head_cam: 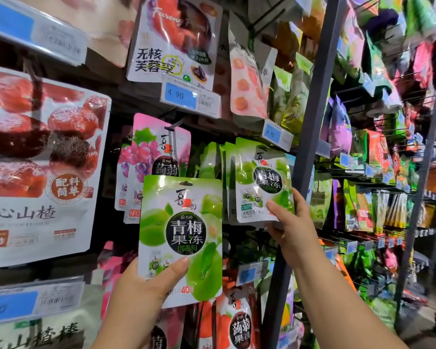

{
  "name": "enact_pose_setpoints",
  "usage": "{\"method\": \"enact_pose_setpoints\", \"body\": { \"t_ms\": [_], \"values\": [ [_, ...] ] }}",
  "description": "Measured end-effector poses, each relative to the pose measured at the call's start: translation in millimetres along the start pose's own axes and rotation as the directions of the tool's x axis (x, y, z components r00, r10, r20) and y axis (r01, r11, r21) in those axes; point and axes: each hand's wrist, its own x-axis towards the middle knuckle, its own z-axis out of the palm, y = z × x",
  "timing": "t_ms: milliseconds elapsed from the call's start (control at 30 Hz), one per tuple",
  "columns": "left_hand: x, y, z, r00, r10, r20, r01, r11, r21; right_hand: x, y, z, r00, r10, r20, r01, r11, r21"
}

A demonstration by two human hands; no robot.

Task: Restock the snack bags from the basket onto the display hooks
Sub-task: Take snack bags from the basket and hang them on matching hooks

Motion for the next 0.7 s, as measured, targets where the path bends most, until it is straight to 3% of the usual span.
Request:
{"method": "enact_pose_setpoints", "body": {
  "t_ms": [467,600,700],
  "values": [
    [5,-3,13,0.999,0.016,0.035,-0.015,1.000,-0.021,23,13,8,0.994,0.097,0.044,-0.092,0.992,-0.087],
    [5,1,18,0.998,0.025,0.056,-0.019,0.994,-0.108,17,20,12,0.998,0.057,0.003,-0.054,0.959,-0.278],
    [7,3,22,0.993,0.035,0.112,-0.018,0.988,-0.150,3,19,12,0.997,-0.046,-0.067,0.005,0.858,-0.513]
  ]
}}
